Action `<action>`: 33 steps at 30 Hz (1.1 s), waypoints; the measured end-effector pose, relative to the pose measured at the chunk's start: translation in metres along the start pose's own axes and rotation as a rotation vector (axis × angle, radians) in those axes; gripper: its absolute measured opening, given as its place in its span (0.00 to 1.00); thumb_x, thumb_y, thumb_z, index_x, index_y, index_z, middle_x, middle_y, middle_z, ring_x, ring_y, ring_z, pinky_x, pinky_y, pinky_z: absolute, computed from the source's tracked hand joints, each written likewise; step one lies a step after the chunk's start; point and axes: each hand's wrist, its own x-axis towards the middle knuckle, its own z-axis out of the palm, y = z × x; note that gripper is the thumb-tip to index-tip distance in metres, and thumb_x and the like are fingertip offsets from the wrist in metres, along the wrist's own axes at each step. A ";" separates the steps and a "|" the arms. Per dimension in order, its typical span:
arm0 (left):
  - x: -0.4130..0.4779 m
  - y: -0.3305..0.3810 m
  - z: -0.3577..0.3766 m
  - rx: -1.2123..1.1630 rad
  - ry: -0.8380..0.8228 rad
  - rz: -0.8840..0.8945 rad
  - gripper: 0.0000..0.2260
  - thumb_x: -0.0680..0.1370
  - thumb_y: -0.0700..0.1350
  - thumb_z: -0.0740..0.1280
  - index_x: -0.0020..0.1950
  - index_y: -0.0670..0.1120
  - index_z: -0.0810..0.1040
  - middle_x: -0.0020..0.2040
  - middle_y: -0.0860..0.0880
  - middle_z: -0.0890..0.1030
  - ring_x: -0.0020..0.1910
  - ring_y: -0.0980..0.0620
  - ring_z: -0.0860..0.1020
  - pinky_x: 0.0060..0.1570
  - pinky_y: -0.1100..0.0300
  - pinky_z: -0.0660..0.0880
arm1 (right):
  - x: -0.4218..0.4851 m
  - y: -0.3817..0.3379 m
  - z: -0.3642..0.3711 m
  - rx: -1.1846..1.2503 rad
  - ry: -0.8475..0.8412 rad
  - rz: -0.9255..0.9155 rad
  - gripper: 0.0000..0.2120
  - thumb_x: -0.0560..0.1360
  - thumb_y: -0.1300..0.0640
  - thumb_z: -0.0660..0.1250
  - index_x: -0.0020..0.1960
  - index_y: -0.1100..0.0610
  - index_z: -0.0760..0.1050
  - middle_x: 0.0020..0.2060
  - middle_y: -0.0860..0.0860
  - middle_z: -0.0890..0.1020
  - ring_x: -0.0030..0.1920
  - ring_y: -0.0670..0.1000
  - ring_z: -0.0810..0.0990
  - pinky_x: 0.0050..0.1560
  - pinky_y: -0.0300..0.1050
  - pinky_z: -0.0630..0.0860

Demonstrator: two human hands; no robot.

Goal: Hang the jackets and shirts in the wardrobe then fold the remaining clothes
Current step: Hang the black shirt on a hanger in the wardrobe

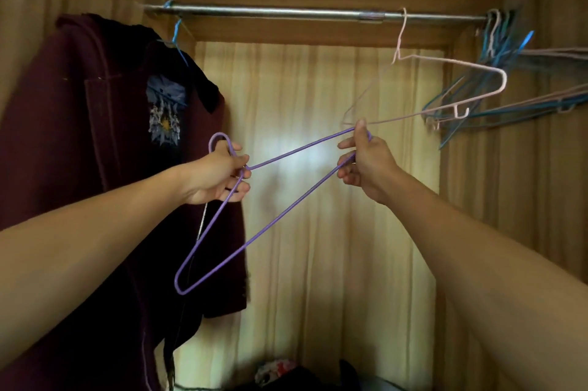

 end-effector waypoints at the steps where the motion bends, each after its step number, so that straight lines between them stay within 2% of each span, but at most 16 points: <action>1: 0.001 -0.003 0.000 0.005 0.008 0.003 0.09 0.85 0.45 0.59 0.63 0.53 0.61 0.39 0.46 0.73 0.28 0.50 0.72 0.28 0.59 0.72 | 0.000 0.006 -0.001 -0.010 -0.002 0.029 0.30 0.82 0.34 0.52 0.53 0.61 0.74 0.32 0.57 0.77 0.23 0.51 0.76 0.24 0.38 0.72; 4: 0.003 -0.013 0.002 0.010 0.064 0.021 0.07 0.86 0.43 0.57 0.61 0.52 0.60 0.36 0.47 0.69 0.25 0.54 0.62 0.24 0.65 0.57 | -0.001 0.023 -0.003 -0.100 -0.025 0.103 0.31 0.81 0.32 0.52 0.53 0.60 0.74 0.33 0.56 0.78 0.24 0.51 0.77 0.26 0.39 0.73; 7: 0.005 -0.023 0.001 0.072 0.152 0.070 0.08 0.85 0.41 0.56 0.59 0.52 0.61 0.35 0.47 0.68 0.24 0.55 0.60 0.25 0.65 0.53 | -0.004 0.036 -0.005 -0.137 -0.125 0.150 0.32 0.78 0.29 0.55 0.56 0.59 0.73 0.34 0.56 0.78 0.27 0.53 0.78 0.31 0.42 0.78; 10: 0.004 -0.036 -0.005 0.144 0.186 0.084 0.09 0.84 0.40 0.57 0.59 0.52 0.61 0.35 0.47 0.69 0.23 0.55 0.60 0.26 0.65 0.53 | -0.013 0.070 -0.012 -0.219 -0.304 0.213 0.32 0.74 0.29 0.63 0.60 0.56 0.71 0.39 0.58 0.80 0.36 0.56 0.81 0.42 0.52 0.84; 12: 0.001 -0.048 -0.006 0.199 0.155 0.073 0.10 0.84 0.41 0.58 0.61 0.53 0.62 0.35 0.47 0.69 0.23 0.55 0.60 0.24 0.66 0.54 | -0.025 0.102 -0.017 -0.409 -0.442 0.272 0.32 0.71 0.29 0.67 0.61 0.54 0.73 0.44 0.58 0.81 0.41 0.55 0.82 0.49 0.54 0.83; 14: -0.002 -0.061 -0.003 0.280 0.120 0.052 0.10 0.84 0.41 0.58 0.61 0.53 0.62 0.36 0.46 0.69 0.23 0.55 0.61 0.23 0.66 0.55 | -0.041 0.138 -0.020 -0.740 -0.613 0.336 0.34 0.71 0.30 0.69 0.64 0.56 0.74 0.51 0.57 0.81 0.47 0.55 0.81 0.52 0.53 0.81; 16: -0.004 -0.079 0.004 0.347 0.065 0.028 0.09 0.84 0.42 0.59 0.60 0.54 0.62 0.35 0.46 0.69 0.24 0.55 0.61 0.25 0.65 0.54 | -0.061 0.187 -0.025 -1.107 -0.741 0.393 0.35 0.75 0.35 0.68 0.71 0.59 0.72 0.63 0.57 0.77 0.59 0.57 0.78 0.57 0.51 0.76; 17: -0.006 -0.088 0.008 0.366 0.023 0.014 0.09 0.84 0.42 0.60 0.59 0.54 0.63 0.35 0.47 0.69 0.24 0.55 0.61 0.25 0.65 0.54 | -0.073 0.210 -0.028 -1.224 -0.773 0.419 0.36 0.76 0.35 0.68 0.74 0.58 0.70 0.69 0.56 0.74 0.66 0.58 0.75 0.61 0.50 0.74; 19: -0.010 -0.108 0.015 0.386 -0.071 -0.021 0.09 0.84 0.42 0.61 0.57 0.54 0.64 0.34 0.47 0.68 0.24 0.55 0.61 0.26 0.64 0.53 | -0.097 0.258 -0.037 -1.306 -0.786 0.514 0.42 0.72 0.32 0.69 0.77 0.55 0.66 0.75 0.54 0.69 0.72 0.58 0.71 0.69 0.53 0.70; 22: -0.020 -0.140 0.025 0.406 -0.169 -0.099 0.11 0.82 0.40 0.63 0.58 0.54 0.65 0.34 0.47 0.68 0.25 0.54 0.61 0.26 0.63 0.53 | -0.126 0.315 -0.049 -1.320 -0.842 0.641 0.49 0.70 0.29 0.69 0.80 0.57 0.59 0.77 0.54 0.66 0.73 0.58 0.69 0.71 0.54 0.69; 24: -0.025 -0.160 0.031 0.415 -0.207 -0.151 0.13 0.81 0.39 0.64 0.60 0.53 0.65 0.34 0.47 0.69 0.25 0.54 0.62 0.26 0.62 0.53 | -0.140 0.336 -0.053 -1.323 -0.916 0.723 0.51 0.69 0.29 0.70 0.81 0.56 0.57 0.75 0.53 0.68 0.72 0.58 0.71 0.70 0.55 0.70; 26: -0.028 -0.179 0.036 0.422 -0.239 -0.202 0.12 0.81 0.39 0.65 0.59 0.50 0.67 0.36 0.46 0.70 0.26 0.54 0.63 0.25 0.63 0.55 | -0.153 0.349 -0.056 -1.345 -0.941 0.732 0.39 0.73 0.37 0.71 0.76 0.56 0.66 0.68 0.54 0.75 0.66 0.58 0.76 0.65 0.52 0.73; 28: -0.032 -0.191 0.040 0.442 -0.291 -0.227 0.05 0.81 0.40 0.65 0.54 0.45 0.70 0.37 0.45 0.71 0.26 0.54 0.64 0.24 0.63 0.56 | -0.160 0.356 -0.059 -1.366 -0.876 0.624 0.18 0.79 0.46 0.68 0.62 0.57 0.75 0.55 0.54 0.80 0.57 0.57 0.80 0.55 0.50 0.76; 29: -0.034 -0.196 0.041 0.454 -0.318 -0.231 0.02 0.82 0.40 0.64 0.52 0.43 0.72 0.36 0.45 0.70 0.26 0.54 0.65 0.24 0.63 0.56 | -0.160 0.361 -0.063 -1.376 -0.813 0.564 0.13 0.80 0.48 0.66 0.57 0.57 0.77 0.50 0.55 0.80 0.53 0.57 0.81 0.52 0.51 0.77; 30: -0.034 -0.201 0.041 0.469 -0.337 -0.236 0.02 0.82 0.40 0.64 0.51 0.42 0.74 0.35 0.46 0.69 0.26 0.54 0.65 0.24 0.64 0.56 | -0.159 0.362 -0.066 -1.354 -0.744 0.534 0.12 0.81 0.49 0.64 0.55 0.57 0.77 0.48 0.55 0.80 0.51 0.57 0.82 0.51 0.50 0.77; 33: -0.037 -0.210 0.040 0.484 -0.348 -0.281 0.05 0.81 0.40 0.65 0.51 0.40 0.79 0.31 0.50 0.69 0.26 0.55 0.64 0.25 0.64 0.55 | -0.145 0.359 -0.069 -1.198 -0.564 0.458 0.15 0.82 0.52 0.62 0.55 0.63 0.80 0.51 0.59 0.82 0.51 0.58 0.82 0.47 0.45 0.75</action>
